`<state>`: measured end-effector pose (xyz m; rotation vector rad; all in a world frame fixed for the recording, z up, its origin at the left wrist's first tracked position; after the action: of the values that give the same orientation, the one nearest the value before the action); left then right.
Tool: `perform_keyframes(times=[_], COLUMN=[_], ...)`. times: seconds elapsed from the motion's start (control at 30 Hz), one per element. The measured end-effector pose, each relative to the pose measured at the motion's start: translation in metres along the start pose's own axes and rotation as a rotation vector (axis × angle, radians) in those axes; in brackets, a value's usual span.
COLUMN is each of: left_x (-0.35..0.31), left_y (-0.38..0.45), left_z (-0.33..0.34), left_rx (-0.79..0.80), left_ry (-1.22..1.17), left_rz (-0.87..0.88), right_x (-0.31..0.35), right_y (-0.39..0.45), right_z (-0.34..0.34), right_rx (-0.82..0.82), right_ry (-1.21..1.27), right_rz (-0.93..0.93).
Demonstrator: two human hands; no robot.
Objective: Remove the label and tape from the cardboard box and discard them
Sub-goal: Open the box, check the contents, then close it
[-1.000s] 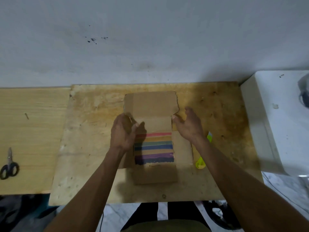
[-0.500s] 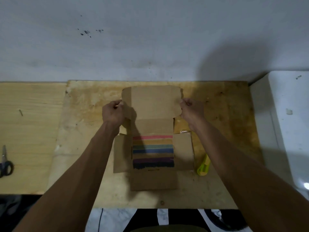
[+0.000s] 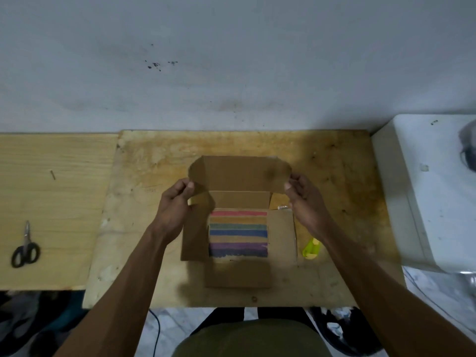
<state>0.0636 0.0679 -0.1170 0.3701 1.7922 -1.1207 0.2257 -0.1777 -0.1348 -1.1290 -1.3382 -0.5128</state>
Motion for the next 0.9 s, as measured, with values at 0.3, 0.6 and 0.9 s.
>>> perform_keyframes(times=[0.3, 0.6, 0.9], left_x=[0.009, 0.002, 0.039], left_y=[-0.020, -0.022, -0.040], left_z=[-0.007, -0.004, -0.005], left_rx=[-0.009, -0.079, -0.119], left_ry=[-0.234, 0.070, 0.481], left_rz=[-0.202, -0.231, -0.178], right_x=[-0.015, -0.018, -0.033], right_y=[-0.040, -0.044, -0.070], right_z=[-0.002, 0.007, 0.016], right_rx=[0.097, -0.158, -0.243], right_ry=[0.224, 0.338, -0.018], right_rz=[0.136, 0.383, 0.312])
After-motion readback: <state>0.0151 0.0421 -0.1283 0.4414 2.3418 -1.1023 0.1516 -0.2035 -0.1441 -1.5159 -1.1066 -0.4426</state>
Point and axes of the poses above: each hand's wrist, its own y-axis towards the middle knuckle, its own z-axis out of the palm, x = y × z, the point moved 2 cm from there along y, towards the middle knuckle, and after that the axes turned 8 degrees about y, right-handed, at the moved point
